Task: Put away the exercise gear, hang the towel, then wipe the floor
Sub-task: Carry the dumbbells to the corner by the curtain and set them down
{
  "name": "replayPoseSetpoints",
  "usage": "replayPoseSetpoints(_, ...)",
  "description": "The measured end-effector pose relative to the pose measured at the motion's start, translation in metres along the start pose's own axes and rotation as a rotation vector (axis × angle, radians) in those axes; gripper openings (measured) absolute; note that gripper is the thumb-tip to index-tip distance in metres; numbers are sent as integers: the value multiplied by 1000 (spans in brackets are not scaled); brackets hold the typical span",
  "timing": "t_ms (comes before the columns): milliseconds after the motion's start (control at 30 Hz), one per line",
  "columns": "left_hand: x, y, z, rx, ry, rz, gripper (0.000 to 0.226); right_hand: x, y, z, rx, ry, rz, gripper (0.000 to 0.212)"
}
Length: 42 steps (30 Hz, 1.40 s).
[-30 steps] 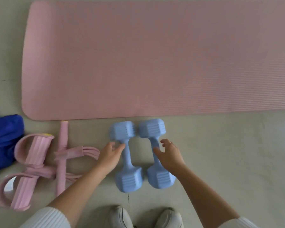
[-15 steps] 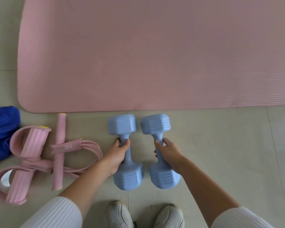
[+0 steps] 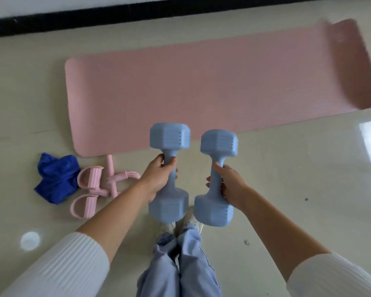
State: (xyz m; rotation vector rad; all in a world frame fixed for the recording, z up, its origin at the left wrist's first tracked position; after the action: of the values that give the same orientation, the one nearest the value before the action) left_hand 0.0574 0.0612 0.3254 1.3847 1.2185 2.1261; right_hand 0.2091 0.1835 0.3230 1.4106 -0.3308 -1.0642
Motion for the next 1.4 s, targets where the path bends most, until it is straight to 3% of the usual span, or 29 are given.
replayPoseSetpoints(233,138,140,95,-153,-103,81,16,-63,201,-29,12,-110,-106,20)
replayPoseSetpoints(433,195,165,180,-346,-195,129,23,-82,288,-91,25,-143,-222,19)
replayPoseSetpoints(933,302,29,593,-498,-415,35,26,-186,378,-487,324,-313,-330,20)
replayPoseSetpoints(1400,510,-179,903,-631,-534,28,32,-386,378,-807,455,-502,-351,29)
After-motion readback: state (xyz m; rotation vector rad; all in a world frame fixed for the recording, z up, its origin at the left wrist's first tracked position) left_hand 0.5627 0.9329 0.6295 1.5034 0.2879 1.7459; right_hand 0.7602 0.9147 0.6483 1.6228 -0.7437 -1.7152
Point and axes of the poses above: each hand's wrist, its own y-axis away from the middle knuckle, its own z-axis out of the palm, x = y × z, the point moved 2 cm from there along -y, towards the middle knuckle, and after that the axes turned 15 degrees about -x, right-handed, at the moved point
